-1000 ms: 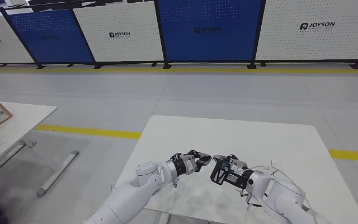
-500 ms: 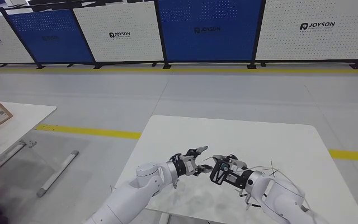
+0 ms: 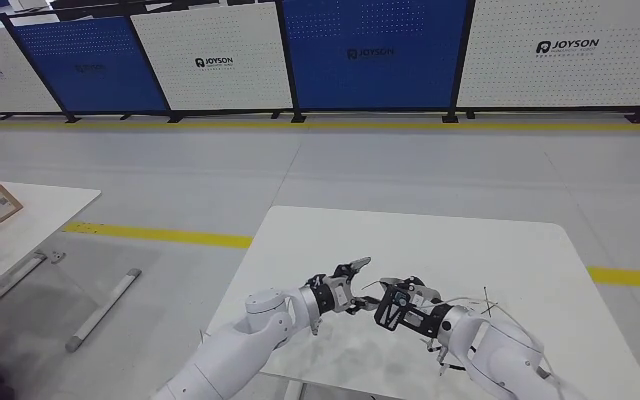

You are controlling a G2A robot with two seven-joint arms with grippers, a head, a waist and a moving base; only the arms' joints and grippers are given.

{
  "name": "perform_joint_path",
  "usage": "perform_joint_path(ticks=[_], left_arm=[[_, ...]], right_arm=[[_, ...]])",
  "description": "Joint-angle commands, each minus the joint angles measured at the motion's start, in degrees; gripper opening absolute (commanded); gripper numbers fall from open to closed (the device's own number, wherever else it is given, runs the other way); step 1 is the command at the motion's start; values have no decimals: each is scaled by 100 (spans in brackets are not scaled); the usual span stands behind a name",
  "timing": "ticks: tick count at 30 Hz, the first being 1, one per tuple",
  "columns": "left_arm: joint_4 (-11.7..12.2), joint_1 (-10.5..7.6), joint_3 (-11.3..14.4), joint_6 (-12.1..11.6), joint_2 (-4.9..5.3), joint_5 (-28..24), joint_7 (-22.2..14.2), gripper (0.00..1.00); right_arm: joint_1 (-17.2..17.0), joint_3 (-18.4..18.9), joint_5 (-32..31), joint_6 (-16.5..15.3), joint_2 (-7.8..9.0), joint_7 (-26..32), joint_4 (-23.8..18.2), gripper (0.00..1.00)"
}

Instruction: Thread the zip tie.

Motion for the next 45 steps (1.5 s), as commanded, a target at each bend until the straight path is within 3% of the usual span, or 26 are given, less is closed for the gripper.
perform_joint_path(ticks=[1,4,20,22,23,30,45], left_arm=[[8,-4,9,0,1,-9,-13,6],[7,-8,28,0,4,-20,-28,0],[-43,36,-5,0,22,59,-78,0],[-63,50,-16,-2,21,100,-73,30],[-73,60,-22,-9,21,120,-71,35],[-136,140,-92,-75,14,148,-58,38],[-137,155,-178,-9,-19,129,-44,4]], right_arm=[[0,0,0,0,0,0,0,0],[0,0,0,0,0,0,0,0],[0,0,0,0,0,0,0,0],[0,0,0,0,0,0,0,0],[0,0,0,0,0,0,0,0],[0,0,0,0,0,0,0,0],[0,0,0,0,0,0,0,0]])
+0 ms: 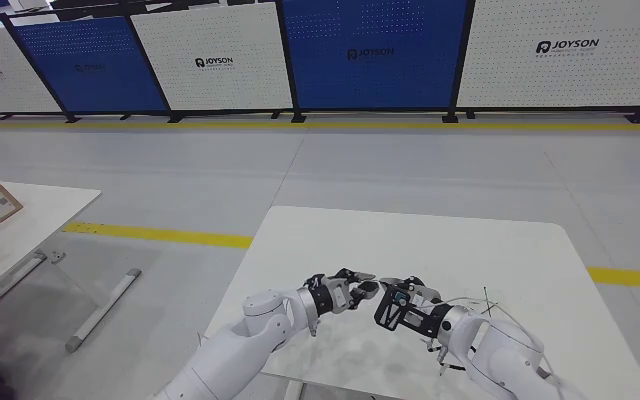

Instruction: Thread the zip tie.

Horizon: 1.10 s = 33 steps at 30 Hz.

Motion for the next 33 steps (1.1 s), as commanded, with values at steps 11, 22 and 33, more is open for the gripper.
perform_joint_path(ticks=[11,22,33], left_arm=[[82,-33,30,4,-48,26,-31,0],[64,5,-2,-24,-61,128,-35,0],[-2,69,52,-459,-87,825,343,0]], right_arm=[[0,0,0,0,0,0,0,0],[-148,127,27,0,-22,-38,6,50],[-517,649,499,61,79,-140,-89,100]])
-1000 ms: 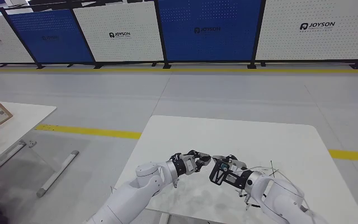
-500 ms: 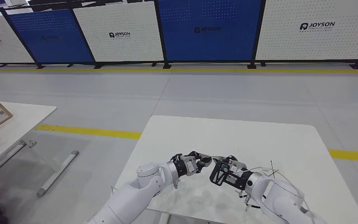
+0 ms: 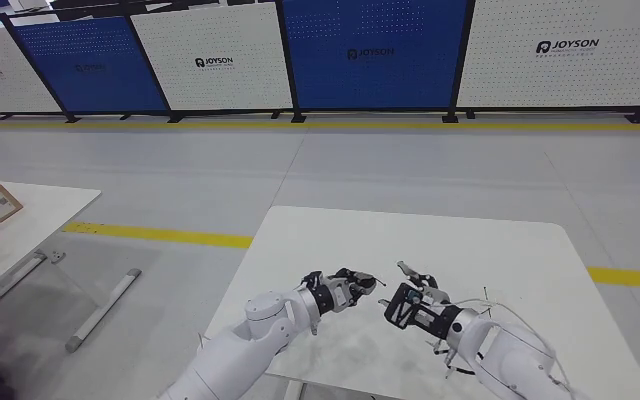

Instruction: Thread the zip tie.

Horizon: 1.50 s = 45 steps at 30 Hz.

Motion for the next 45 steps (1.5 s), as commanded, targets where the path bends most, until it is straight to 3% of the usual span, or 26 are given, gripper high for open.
perform_joint_path(ticks=[1,5,8,9,19,22,26,30,42,45], left_arm=[[-29,29,27,-172,1,338,136,0],[-119,139,157,-594,14,1373,439,0],[-183,242,266,-950,19,2195,730,0],[-196,264,290,-1018,18,2323,769,0],[-198,264,287,-1037,16,2335,780,0],[-225,325,299,-1444,-4,2633,1001,0],[-302,460,360,-2051,-30,3184,1217,0],[-283,565,438,-2380,-48,3820,1433,0],[-255,574,459,-2341,-62,3846,1460,0],[-237,591,425,-2405,-105,3866,1868,0]], right_arm=[[-134,202,270,82,17,-14,8,100],[-373,606,1106,291,33,268,25,100],[-428,905,2312,347,20,749,175,100],[-420,934,2438,351,17,779,187,100],[-449,929,2548,344,11,768,229,100],[-361,977,3488,-13,-27,800,549,100],[78,774,5229,-13,-84,1487,1033,100],[604,465,6533,-13,-153,2318,1624,100],[658,439,6610,-13,-162,2393,1685,100],[590,441,6807,47,-173,2345,1757,100]])
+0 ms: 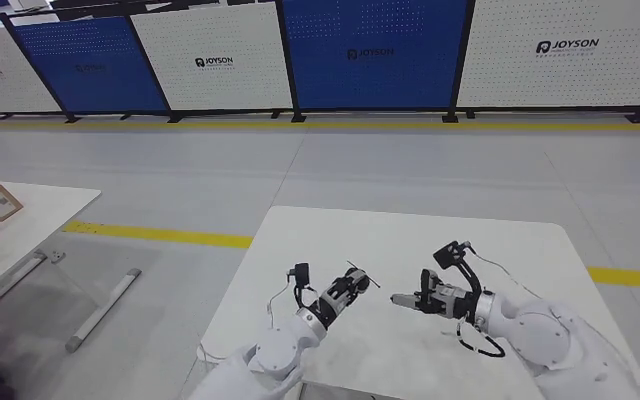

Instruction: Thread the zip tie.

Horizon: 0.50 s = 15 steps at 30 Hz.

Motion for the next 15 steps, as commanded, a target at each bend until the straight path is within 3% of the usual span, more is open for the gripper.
perform_joint_path(ticks=[1,3,5,8,15], left_arm=[[6,10,-3,-25,-33,43,336,0],[37,8,20,-90,-71,350,789,0],[87,32,177,-153,-114,816,1080,0],[167,15,378,-50,-160,1284,1137,0],[168,17,402,-53,-165,1292,1101,0]], right_arm=[[-55,19,331,105,-16,-8,124,100],[-30,55,924,380,-46,171,350,100],[74,94,1207,420,-58,430,512,100],[132,133,1271,542,-57,624,539,100],[132,133,1271,542,-57,624,539,100]])
